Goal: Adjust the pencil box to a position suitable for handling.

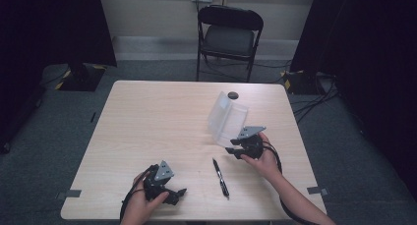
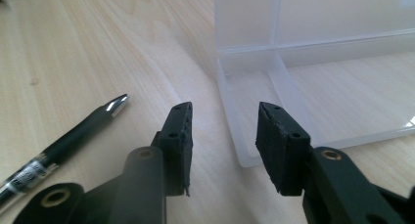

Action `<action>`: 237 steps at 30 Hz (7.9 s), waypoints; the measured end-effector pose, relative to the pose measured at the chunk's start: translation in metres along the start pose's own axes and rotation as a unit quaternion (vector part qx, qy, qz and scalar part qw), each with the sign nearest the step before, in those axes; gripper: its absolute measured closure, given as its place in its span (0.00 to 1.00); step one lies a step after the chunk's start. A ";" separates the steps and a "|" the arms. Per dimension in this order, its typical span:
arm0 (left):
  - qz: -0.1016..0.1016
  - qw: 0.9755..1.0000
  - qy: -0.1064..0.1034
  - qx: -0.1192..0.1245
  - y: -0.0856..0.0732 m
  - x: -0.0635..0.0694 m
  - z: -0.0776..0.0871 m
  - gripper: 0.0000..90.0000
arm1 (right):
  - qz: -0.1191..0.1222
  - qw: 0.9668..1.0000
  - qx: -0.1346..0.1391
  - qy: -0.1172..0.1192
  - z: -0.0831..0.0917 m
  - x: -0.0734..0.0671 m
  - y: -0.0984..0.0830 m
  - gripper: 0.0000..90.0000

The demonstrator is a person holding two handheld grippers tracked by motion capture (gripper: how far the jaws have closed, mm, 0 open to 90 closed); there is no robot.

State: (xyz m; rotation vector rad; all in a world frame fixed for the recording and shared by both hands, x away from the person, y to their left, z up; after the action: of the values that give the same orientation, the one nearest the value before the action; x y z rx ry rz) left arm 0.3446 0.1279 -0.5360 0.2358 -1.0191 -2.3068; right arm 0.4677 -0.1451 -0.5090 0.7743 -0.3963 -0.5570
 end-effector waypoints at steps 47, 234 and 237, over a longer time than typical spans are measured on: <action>0.000 1.000 0.000 0.000 0.000 0.000 0.000 0.06 | -0.017 0.999 -0.023 0.042 -0.028 -0.017 0.013 0.98; 0.000 1.000 0.000 0.000 0.000 0.000 0.000 0.06 | -0.042 0.998 -0.014 0.037 -0.005 -0.016 -0.007 0.64; 0.000 1.000 0.000 0.000 0.000 0.000 0.000 0.06 | -0.055 0.998 -0.019 0.040 -0.004 -0.016 -0.013 0.78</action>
State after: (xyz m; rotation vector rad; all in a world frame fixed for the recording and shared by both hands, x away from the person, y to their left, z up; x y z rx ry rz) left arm 0.3446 0.1279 -0.5360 0.2357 -1.0192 -2.3068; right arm 0.4534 -0.1410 -0.5236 0.7824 -0.2691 -0.6318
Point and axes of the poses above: each handheld gripper's, and its own axes: z roughly backward along the jaws, y roughly out of its top, x roughly to its right, the point moved 5 cm from there along -z, roughly forward along the jaws, and after that the axes turned 6 degrees about -y, right-handed, at the moved point
